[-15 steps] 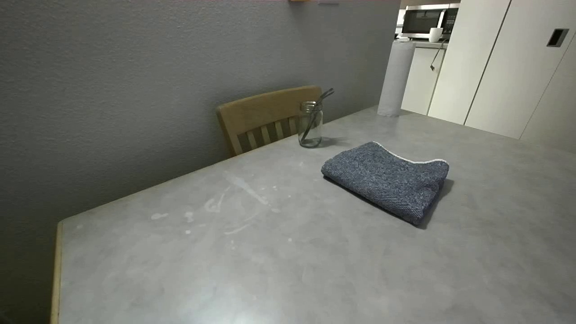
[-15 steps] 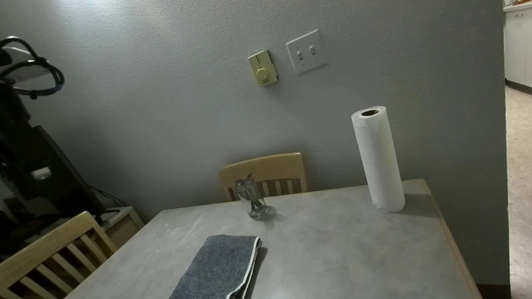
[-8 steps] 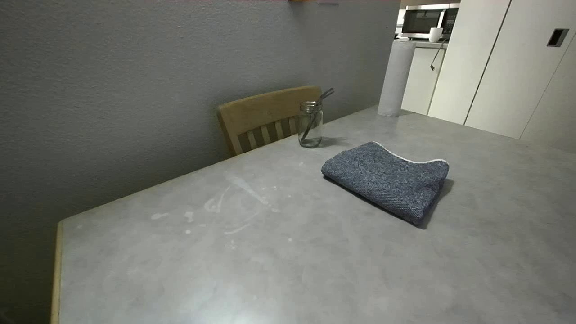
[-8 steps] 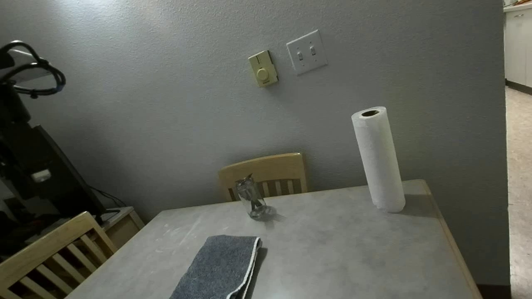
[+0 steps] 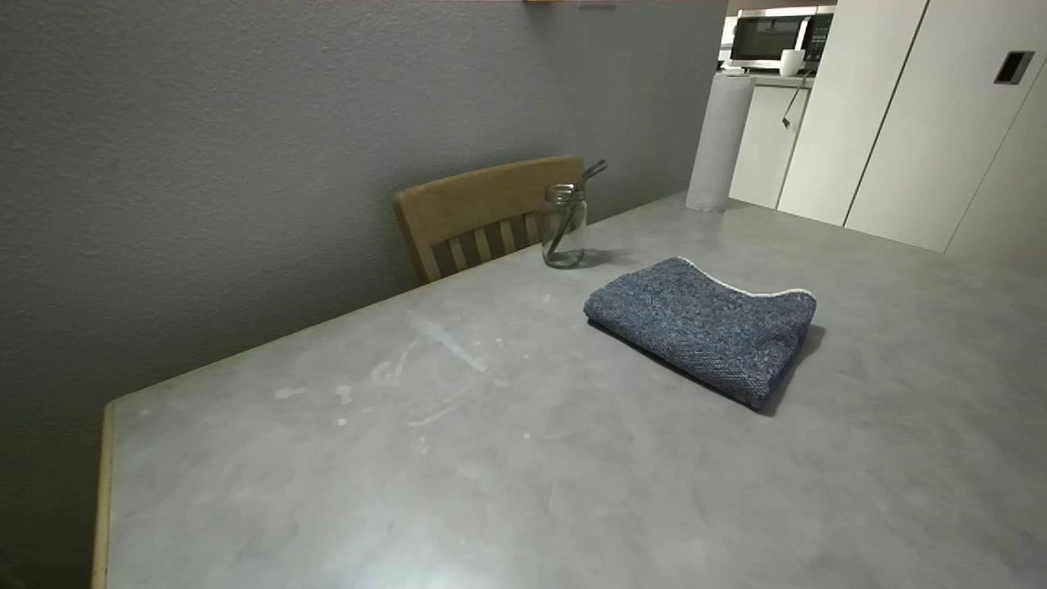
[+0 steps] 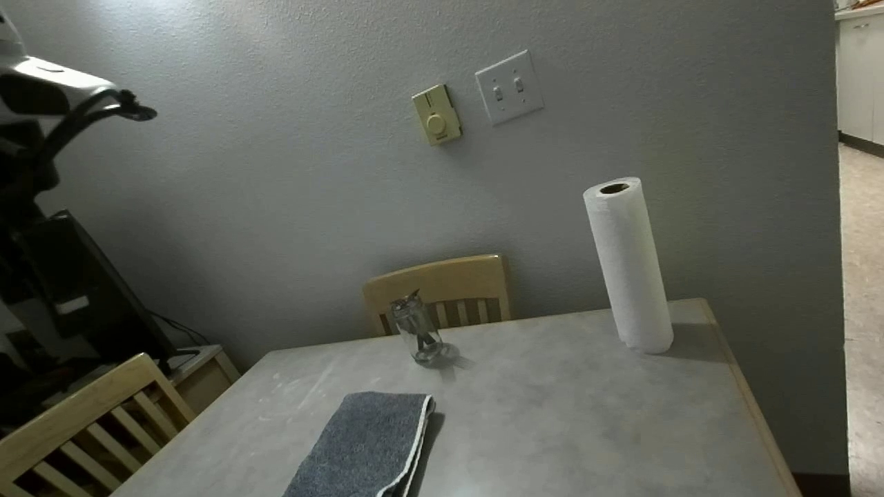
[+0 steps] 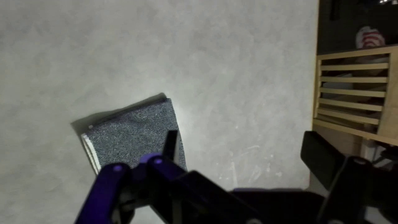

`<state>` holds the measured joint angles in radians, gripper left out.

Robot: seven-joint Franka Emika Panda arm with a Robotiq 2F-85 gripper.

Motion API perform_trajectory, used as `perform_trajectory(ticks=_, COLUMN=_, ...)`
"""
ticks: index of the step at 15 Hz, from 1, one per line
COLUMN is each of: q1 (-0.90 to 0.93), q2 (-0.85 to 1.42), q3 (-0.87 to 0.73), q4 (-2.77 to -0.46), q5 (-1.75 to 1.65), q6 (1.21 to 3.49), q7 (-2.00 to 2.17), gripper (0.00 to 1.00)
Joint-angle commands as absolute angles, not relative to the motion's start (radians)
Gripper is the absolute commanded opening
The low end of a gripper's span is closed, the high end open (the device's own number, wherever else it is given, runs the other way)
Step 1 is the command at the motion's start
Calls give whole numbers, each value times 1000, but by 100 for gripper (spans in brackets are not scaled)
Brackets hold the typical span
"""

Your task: Unfold the grey towel

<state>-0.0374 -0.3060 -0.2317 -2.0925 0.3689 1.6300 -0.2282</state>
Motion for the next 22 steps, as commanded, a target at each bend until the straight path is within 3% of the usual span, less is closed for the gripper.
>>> perform_trajectory(ticks=1, q1=-73, q2=-257, q3=-308, q4=-2060, q5=518, q6=1512, q7=-364, gripper=100)
perform_trajectory(ticks=8, q1=-90, q2=-269, q3=-251, q4=-2086, q5=437, q6=1581, q7=-325, gripper=100)
perform_trajectory(ticks=22, q1=-195, q2=71, q3=-283, q4=-2081, q5=512, q6=1622, q7=-510, gripper=100)
